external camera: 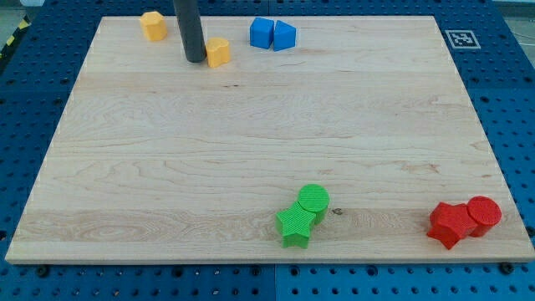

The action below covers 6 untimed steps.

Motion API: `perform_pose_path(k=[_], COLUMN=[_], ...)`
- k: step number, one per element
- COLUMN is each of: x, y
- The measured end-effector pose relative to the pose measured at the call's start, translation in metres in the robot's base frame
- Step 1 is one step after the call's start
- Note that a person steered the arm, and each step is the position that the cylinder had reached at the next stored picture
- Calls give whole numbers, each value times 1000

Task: Move the yellow heart into the blue triangle

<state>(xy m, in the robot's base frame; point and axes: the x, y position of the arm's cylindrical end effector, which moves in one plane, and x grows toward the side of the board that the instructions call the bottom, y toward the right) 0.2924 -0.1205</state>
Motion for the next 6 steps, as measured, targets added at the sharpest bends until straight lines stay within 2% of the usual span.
perform_pose_path(k=[2, 6], x=[-1, 7], y=[32, 40])
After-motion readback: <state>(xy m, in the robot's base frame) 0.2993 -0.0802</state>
